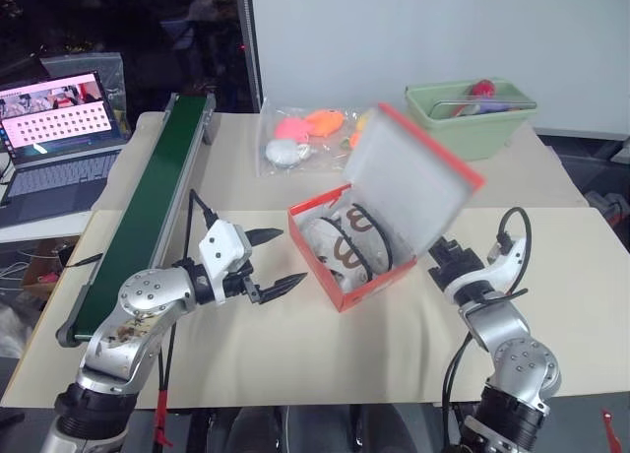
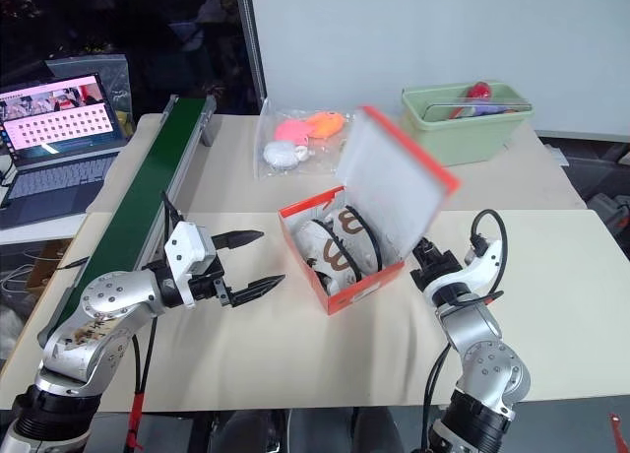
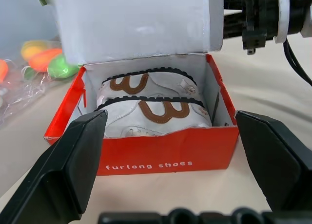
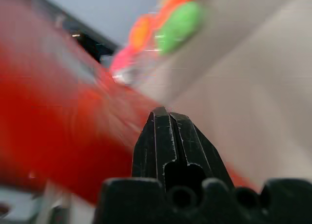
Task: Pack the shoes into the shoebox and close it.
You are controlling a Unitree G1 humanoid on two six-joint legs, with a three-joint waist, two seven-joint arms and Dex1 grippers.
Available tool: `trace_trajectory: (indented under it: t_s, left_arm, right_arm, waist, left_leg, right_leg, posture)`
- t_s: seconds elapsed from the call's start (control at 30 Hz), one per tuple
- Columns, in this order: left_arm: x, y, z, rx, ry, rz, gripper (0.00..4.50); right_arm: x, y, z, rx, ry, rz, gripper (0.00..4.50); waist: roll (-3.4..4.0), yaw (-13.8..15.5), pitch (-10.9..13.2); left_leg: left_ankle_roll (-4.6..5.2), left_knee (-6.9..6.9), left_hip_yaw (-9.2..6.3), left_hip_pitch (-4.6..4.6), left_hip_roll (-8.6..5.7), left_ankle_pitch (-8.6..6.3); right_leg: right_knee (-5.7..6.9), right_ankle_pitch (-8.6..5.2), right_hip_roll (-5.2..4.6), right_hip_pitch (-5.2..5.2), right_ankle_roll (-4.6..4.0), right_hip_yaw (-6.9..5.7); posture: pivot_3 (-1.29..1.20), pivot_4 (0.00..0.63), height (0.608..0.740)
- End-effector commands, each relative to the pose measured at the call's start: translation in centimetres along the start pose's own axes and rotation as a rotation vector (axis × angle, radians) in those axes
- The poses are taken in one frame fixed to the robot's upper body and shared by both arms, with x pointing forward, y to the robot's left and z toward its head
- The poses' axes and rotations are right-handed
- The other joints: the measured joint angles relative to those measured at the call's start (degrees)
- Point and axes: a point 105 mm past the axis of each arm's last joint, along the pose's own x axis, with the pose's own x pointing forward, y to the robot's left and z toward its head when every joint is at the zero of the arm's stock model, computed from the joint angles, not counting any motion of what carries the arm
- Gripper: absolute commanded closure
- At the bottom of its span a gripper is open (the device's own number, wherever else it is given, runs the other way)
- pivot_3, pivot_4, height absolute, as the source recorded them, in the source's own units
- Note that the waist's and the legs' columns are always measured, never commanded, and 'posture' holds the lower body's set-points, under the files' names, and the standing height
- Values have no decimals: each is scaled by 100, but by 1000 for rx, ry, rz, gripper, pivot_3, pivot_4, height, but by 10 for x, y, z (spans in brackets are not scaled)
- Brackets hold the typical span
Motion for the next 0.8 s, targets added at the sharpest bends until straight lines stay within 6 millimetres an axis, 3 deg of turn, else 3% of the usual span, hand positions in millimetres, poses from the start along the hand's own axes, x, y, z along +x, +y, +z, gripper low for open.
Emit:
trace_trajectory:
  t_s: [0.03, 0.17, 0.37, 0.47, 0.8]
  left_arm:
    - [0, -2, 14, 34, -37, -8, 0]
    - [0, -2, 14, 34, -37, -3, 0]
    - [1, 0, 14, 35, -35, 2, 0]
    - [1, 0, 14, 36, -35, 3, 0]
    - [-1, -3, 14, 36, -35, 8, 0]
  right_arm:
    - [-4, 46, 1, -54, 11, 237, 4484]
    - [-7, 64, -23, -281, 223, 351, 4484]
    - [9, 45, -54, -743, 447, 276, 4484]
    - [18, 40, -66, -884, 504, 263, 4484]
    - [44, 53, -87, -1006, 533, 335, 4484]
  waist:
    - [0, -14, 0]
    - [0, 9, 0]
    - [-1, 6, 0]
    - [-2, 2, 0]
    - [-3, 19, 0]
  left_leg:
    - [0, 0, 0, 1, 0, 0]
    - [0, 2, 0, 1, 0, 0]
    - [0, 2, -1, 1, -1, 0]
    - [0, 2, 0, 0, -1, 0]
    - [0, 3, 0, -2, -1, 0]
  right_leg:
    - [0, 0, 0, 0, 0, 0]
    - [-2, 0, 0, 3, 0, 0]
    - [-3, -2, 0, 2, -3, -1]
    - [-3, -2, 0, 0, -3, -1]
    - [-4, -2, 0, 1, -3, -3]
  posture:
    - [0, 150, 729]
    - [0, 150, 729]
    - [0, 150, 729]
    - [0, 150, 729]
    - [0, 150, 729]
